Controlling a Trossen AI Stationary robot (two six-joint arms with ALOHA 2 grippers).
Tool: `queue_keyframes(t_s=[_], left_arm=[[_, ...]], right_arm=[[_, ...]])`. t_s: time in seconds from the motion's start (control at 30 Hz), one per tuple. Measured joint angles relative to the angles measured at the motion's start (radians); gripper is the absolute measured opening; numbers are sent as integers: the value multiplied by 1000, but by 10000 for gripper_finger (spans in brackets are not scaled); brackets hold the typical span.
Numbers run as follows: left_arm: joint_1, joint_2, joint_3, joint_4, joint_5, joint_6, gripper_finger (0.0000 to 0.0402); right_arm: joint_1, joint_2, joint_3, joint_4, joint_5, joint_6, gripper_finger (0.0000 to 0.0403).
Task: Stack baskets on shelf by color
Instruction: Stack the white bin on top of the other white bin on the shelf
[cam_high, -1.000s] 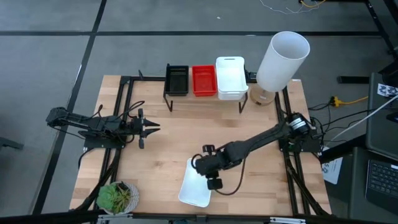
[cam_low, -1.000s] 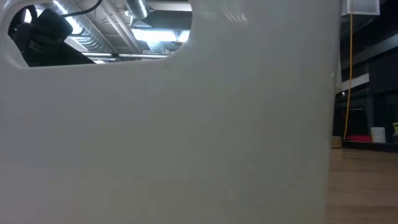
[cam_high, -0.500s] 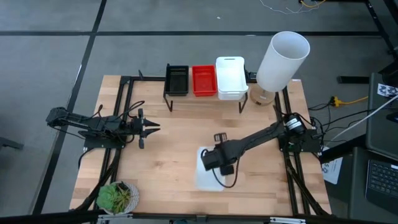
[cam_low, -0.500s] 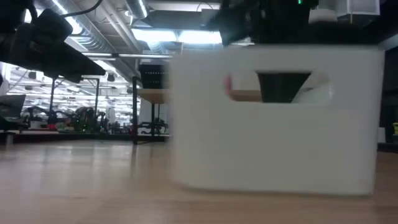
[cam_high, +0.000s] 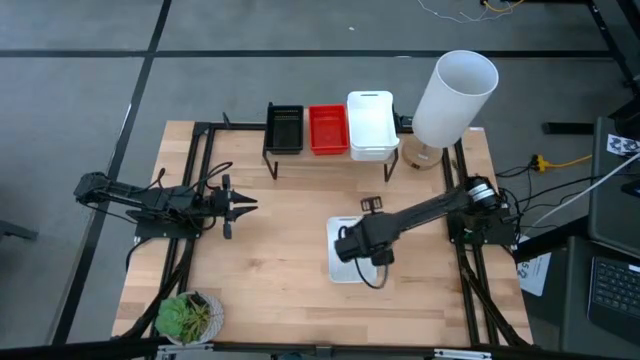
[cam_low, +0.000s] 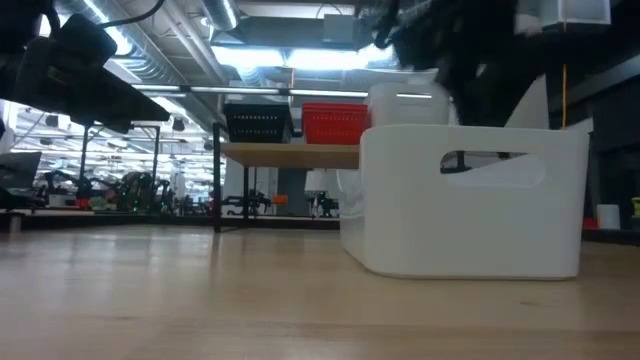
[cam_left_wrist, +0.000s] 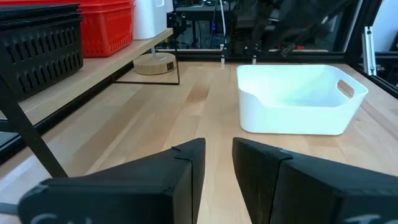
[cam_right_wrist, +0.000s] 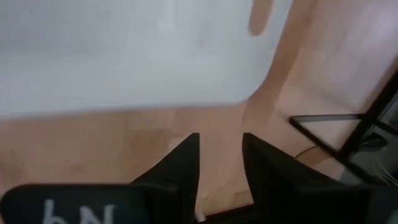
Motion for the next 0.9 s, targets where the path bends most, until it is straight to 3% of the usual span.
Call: queue_keyframes(t_s=[0.17, 0.27, 0.43, 0.67, 0.77, 0.9], left_arm=[[0, 0, 0, 0, 0, 0, 75], [0, 0, 0, 0, 0, 0, 75], [0, 0, 0, 0, 0, 0, 75], [0, 0, 0, 0, 0, 0, 75], [0, 0, 0, 0, 0, 0, 74], [0, 0, 0, 0, 0, 0, 74]], right_arm=[[86, -127, 0, -17, -39, 173, 122], [145, -174, 0, 118, -39, 238, 122], [197, -158, -35, 362, -46, 138, 122], [132, -113, -155, 508, -84, 30, 122], [110, -110, -184, 478, -131, 26, 122], [105, -111, -187, 272, -130, 61, 122]])
